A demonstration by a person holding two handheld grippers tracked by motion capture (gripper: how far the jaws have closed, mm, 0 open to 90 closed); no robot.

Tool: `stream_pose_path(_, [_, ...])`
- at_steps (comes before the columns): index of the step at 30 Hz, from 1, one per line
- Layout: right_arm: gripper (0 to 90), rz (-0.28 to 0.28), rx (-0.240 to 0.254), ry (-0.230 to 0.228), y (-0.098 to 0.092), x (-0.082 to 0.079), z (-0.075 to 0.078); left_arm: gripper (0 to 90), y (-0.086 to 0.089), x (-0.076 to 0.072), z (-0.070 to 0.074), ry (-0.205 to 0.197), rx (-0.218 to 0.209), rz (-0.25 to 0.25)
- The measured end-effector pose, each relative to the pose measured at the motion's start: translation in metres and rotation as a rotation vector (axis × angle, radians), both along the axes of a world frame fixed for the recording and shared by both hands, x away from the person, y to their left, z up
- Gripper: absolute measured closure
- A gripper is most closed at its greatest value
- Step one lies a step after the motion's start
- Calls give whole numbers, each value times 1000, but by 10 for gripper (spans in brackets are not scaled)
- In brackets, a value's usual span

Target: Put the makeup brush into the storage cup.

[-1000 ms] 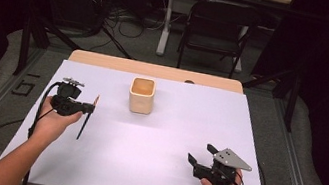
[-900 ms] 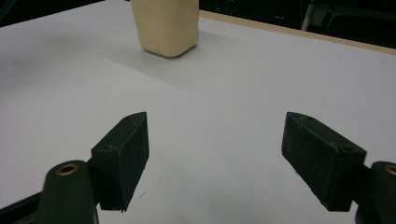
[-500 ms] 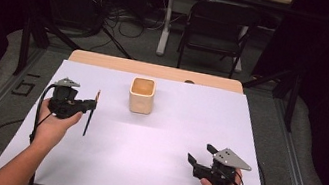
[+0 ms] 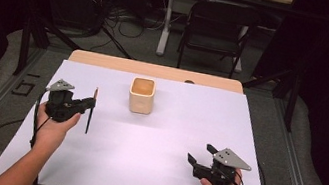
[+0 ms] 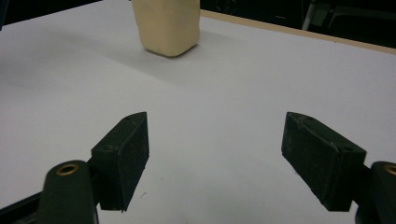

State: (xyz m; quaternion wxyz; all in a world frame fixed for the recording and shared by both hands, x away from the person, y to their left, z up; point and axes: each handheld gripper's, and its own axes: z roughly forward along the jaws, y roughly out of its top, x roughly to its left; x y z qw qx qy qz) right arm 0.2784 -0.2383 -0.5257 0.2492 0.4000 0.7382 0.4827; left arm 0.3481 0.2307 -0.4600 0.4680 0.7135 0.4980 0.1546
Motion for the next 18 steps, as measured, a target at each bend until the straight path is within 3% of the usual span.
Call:
stream_pose_path(10, [231, 0, 4, -9, 1, 0, 0, 839, -2, -9, -1, -92, -48, 6])
stream_pose_path(18, [231, 0, 0, -6, 1, 0, 0, 839, -7, -13, -1, -128, -68, -1])
